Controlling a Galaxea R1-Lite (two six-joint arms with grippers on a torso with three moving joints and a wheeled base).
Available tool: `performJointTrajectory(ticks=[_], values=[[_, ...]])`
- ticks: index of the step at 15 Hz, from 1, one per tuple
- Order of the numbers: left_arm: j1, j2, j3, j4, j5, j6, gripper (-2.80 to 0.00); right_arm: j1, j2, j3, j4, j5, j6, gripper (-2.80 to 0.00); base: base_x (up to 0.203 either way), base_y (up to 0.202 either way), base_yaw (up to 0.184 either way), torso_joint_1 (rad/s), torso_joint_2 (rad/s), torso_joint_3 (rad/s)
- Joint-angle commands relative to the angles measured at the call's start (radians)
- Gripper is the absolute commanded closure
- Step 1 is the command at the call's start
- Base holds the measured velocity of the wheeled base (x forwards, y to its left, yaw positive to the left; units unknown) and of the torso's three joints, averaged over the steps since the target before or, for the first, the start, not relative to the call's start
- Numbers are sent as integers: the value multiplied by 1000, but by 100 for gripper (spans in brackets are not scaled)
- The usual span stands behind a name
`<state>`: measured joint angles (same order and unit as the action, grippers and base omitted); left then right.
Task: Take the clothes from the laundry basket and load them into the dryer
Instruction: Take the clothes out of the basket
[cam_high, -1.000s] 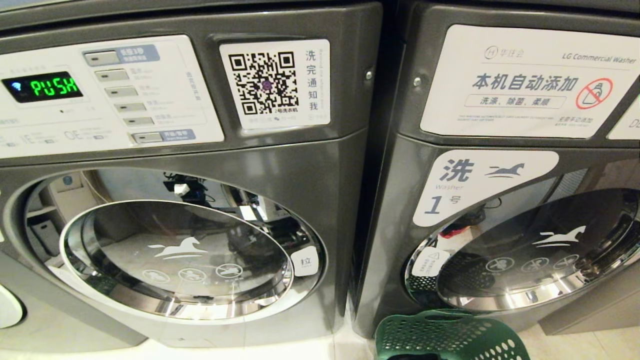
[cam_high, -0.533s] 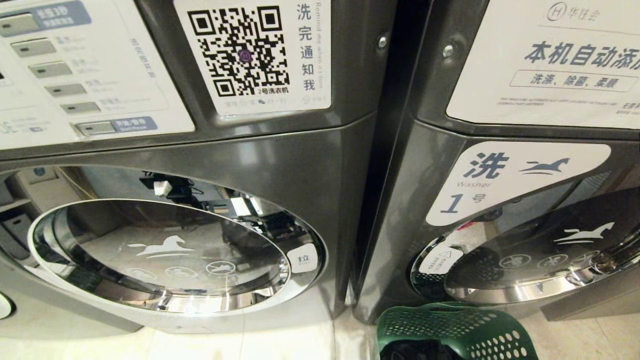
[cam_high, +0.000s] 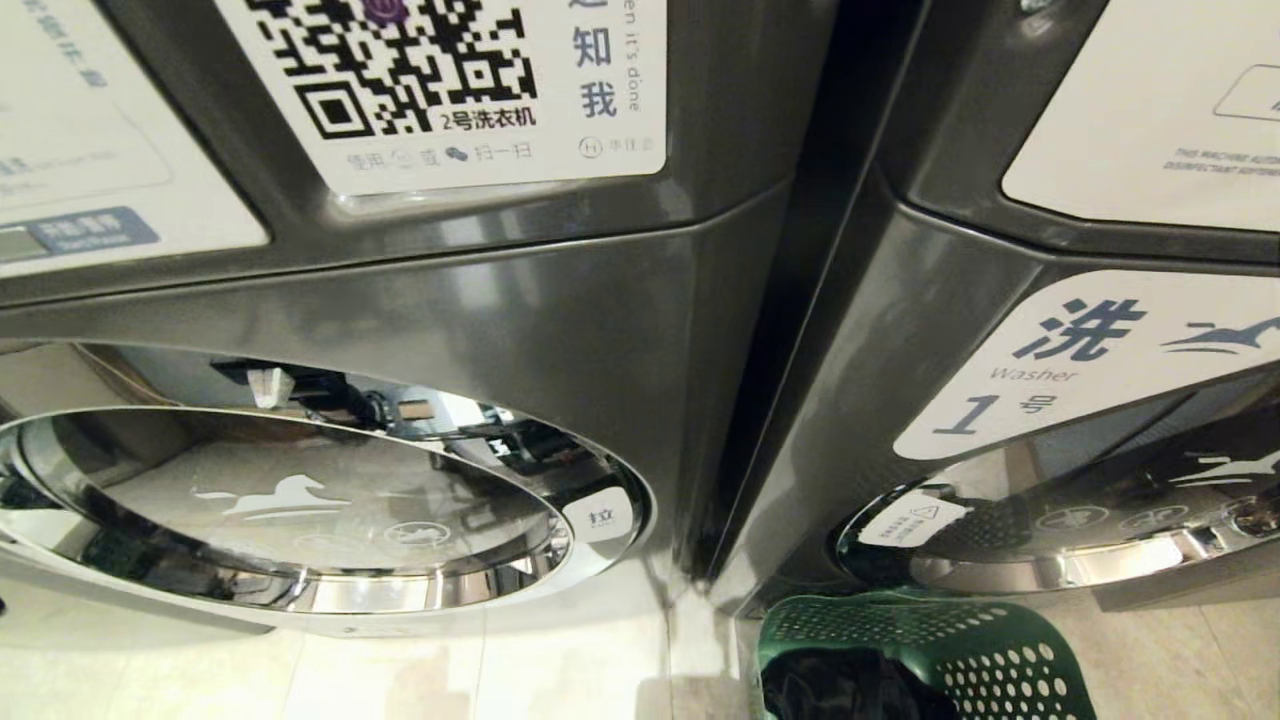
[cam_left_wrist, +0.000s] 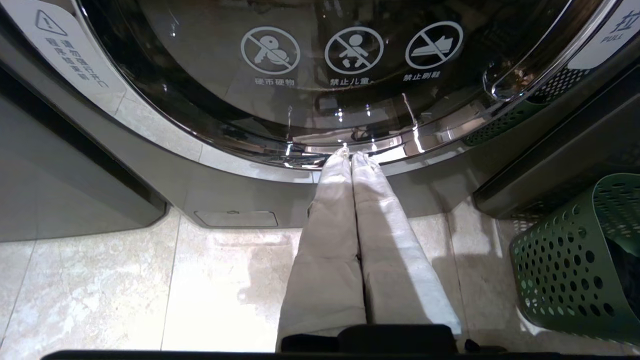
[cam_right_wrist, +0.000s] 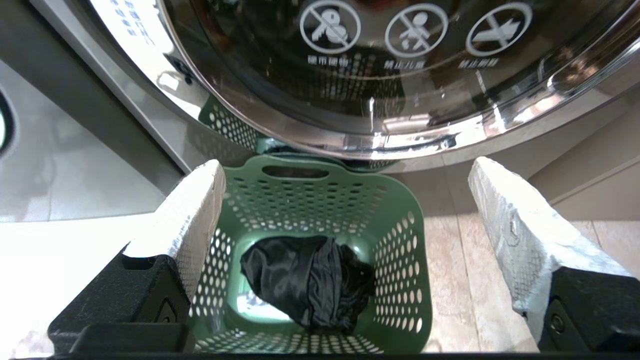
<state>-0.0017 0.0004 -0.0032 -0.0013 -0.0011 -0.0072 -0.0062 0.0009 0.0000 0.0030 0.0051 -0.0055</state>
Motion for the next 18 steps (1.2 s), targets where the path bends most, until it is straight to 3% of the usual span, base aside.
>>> performJointTrajectory(ticks=[1, 13, 18], values=[[0, 0, 0, 0, 1, 0, 0, 0, 1, 0, 0, 1, -1, -280, 0, 0, 0, 12, 7, -198], [0, 0, 2, -3, 1, 1, 0, 0, 1, 0, 0, 1, -1, -280, 0, 0, 0, 3, 3, -193], [0, 0, 2, -5, 3, 1, 0, 0, 1, 0, 0, -1, -1, -280, 0, 0, 0, 2, 2, -34]])
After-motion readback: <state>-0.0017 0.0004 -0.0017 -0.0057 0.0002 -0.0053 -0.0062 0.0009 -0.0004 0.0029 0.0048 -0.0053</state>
